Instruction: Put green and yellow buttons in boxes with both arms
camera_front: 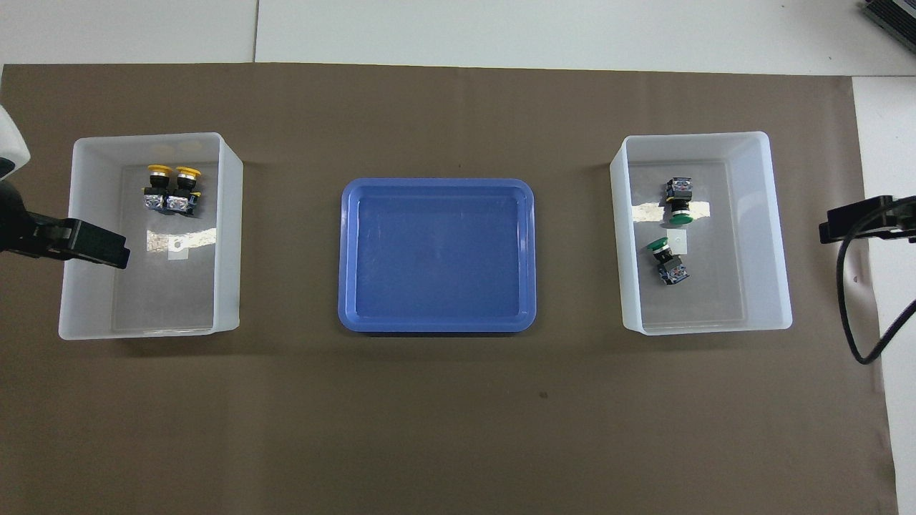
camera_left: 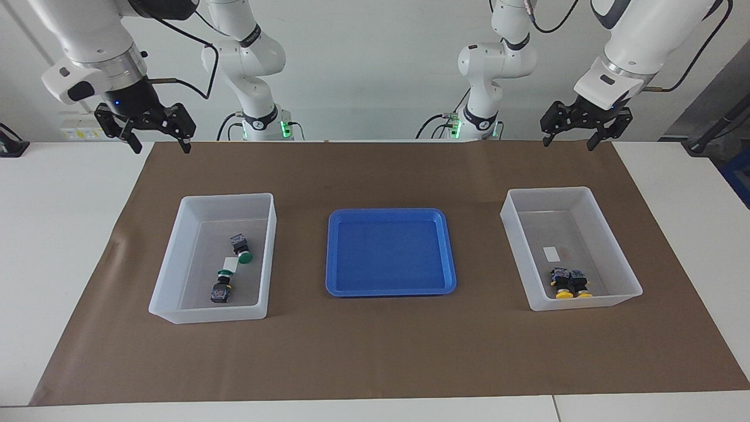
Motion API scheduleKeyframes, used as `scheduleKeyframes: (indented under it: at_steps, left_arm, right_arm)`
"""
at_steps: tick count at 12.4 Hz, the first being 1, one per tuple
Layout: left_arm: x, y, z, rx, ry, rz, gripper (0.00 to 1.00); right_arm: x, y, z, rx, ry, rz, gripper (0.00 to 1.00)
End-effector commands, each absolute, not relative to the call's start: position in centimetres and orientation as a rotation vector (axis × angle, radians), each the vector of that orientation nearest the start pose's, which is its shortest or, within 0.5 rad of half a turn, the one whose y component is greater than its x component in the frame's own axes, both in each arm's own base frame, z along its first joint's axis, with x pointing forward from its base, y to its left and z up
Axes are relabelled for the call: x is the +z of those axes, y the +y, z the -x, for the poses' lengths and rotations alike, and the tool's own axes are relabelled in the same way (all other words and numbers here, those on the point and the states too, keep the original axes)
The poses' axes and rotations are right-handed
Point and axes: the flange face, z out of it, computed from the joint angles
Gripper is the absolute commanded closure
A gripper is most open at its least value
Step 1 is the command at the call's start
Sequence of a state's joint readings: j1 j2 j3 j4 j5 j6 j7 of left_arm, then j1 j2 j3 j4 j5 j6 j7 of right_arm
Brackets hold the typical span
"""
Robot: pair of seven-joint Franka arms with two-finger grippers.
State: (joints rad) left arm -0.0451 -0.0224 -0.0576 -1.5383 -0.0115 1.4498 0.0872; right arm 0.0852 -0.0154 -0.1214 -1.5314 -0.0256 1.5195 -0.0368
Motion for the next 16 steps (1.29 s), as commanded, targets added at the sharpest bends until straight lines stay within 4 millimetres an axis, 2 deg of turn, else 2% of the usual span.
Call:
scheduleKeyframes:
  at_steps: [1, 5, 7, 11, 13, 16]
  left_arm:
    - [64.3, -5.6, -52.5, 0.117, 0.283, 3.142, 0.00]
    - [64.3, -5.6, -52.5, 0.117, 0.282, 3.140, 0.00]
    - [64.3, -5.6, -52.5, 0.117, 0.282, 3.140, 0.00]
    - [64.3, -5.6, -52.5, 0.117, 0.282, 3.140, 0.00]
    - [64.3, -5.6, -52.5, 0.117, 0.282, 3.140, 0.00]
    - [64.3, -5.5, -52.5, 0.116, 0.280, 3.140, 0.00]
  right_arm:
    - [64.5, -2.4, -54.0, 0.001, -0.033, 3.184, 0.00]
    - [64.3, -2.7, -53.4, 0.017, -0.022, 3.170, 0.00]
    - [64.0, -4.3, -53.0, 0.032, 0.021, 3.165, 0.00]
    - [62.9, -3.2, -53.7, 0.100, 0.013, 3.179, 0.00]
    - [63.3, -3.2, -54.3, 0.073, 0.022, 3.168, 0.00]
    - [62.7, -2.5, -54.2, 0.053, 0.056, 3.144, 0.00]
